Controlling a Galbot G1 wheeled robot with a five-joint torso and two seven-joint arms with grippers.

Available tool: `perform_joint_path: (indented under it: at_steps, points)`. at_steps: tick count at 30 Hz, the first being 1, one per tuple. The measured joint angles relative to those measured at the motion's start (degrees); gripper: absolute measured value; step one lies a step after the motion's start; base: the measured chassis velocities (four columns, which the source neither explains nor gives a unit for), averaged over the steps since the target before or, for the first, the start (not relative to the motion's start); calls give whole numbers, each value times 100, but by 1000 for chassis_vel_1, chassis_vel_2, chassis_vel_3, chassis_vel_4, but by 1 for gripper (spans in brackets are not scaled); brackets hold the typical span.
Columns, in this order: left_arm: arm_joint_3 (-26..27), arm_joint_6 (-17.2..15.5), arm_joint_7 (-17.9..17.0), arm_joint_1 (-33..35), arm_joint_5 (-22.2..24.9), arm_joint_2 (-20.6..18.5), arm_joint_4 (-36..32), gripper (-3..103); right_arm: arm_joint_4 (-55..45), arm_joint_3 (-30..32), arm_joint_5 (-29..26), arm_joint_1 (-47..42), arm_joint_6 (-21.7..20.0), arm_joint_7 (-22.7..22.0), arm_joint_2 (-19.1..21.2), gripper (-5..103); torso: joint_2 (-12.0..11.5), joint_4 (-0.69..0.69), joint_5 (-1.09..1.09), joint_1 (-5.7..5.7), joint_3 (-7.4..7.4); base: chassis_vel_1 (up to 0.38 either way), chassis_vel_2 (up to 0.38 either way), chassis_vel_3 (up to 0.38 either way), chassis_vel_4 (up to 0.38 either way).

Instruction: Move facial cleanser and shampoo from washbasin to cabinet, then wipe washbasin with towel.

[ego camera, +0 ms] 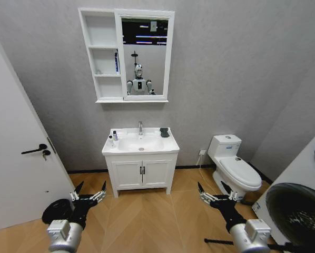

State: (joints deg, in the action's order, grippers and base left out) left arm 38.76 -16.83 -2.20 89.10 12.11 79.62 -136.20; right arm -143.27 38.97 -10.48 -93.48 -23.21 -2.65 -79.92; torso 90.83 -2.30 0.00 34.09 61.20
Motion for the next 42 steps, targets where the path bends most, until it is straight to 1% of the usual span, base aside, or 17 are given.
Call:
perform_joint_path:
  at_steps: [1,4,5,6,7,12,13,16,17,21,22,25,27,29,30,33,42]
  points:
    - [-5,10,0,13,-16,13,0,100,0,0,2,-8,3,0,-1,100,1,3,4,-2,-1,-235,258,274,-246]
    - [-12,30,0,33,-30,27,1,100,0,-1,10,-28,10,5,-7,100,1,-1,-4,-2,-1,-236,257,271,-238]
    - [-5,40,0,41,-33,30,-4,100,0,-3,14,-30,14,8,-7,100,1,4,5,-2,0,-219,276,265,-262]
    - [-5,40,0,41,-33,30,-4,100,0,-3,14,-30,14,8,-7,100,1,4,5,-2,0,-219,276,265,-262]
    - [11,45,1,40,-31,31,-7,100,0,-3,16,-37,17,9,-8,100,0,-1,-2,0,0,-263,276,283,-305]
    - [54,52,-1,44,-4,40,-13,100,2,-10,24,-57,34,15,-3,100,0,5,2,-1,0,-293,294,301,-289]
    - [52,54,-1,41,-2,44,-12,100,2,-11,25,-65,46,15,-3,100,0,-2,-4,0,0,-287,289,321,-313]
    - [17,54,-3,31,-3,56,-19,100,3,-10,27,-74,62,16,4,100,1,1,3,-2,-1,-301,297,312,-295]
    - [2,52,-8,28,-6,57,-25,100,3,-11,26,-75,67,16,8,100,0,3,-1,-1,0,-276,283,293,-270]
    - [-31,44,-17,22,-17,58,-35,100,3,-11,25,-78,75,16,12,100,0,-1,-1,-1,-1,-282,280,296,-278]
    - [-45,41,-20,22,-26,58,-42,100,3,-10,25,-79,79,15,13,100,1,1,3,-2,-1,-296,280,260,-279]
    - [-64,34,-35,23,-48,58,-48,100,3,-11,24,-91,86,16,20,100,1,3,2,-3,-1,-279,286,285,-275]
    - [-73,33,-38,22,-55,59,-49,100,4,-11,24,-95,88,16,21,100,1,-1,-2,-2,-1,-269,274,297,-278]
    - [-96,32,-58,24,-82,64,-49,100,3,-22,24,-96,97,16,24,100,1,1,3,-4,-1,-274,277,275,-288]
    - [-108,32,-68,24,-97,71,-48,100,3,-26,25,-94,108,14,24,100,2,1,-2,-4,-2,-280,266,293,-299]
    - [-143,38,-90,26,-139,90,-36,100,4,-31,41,-85,132,9,23,100,0,3,2,3,1,-233,257,267,-238]
    - [-231,176,-153,-4,-345,190,126,100,14,-9,57,-99,236,6,-7,100,0,-2,-1,-2,-1,-93,97,43,-59]
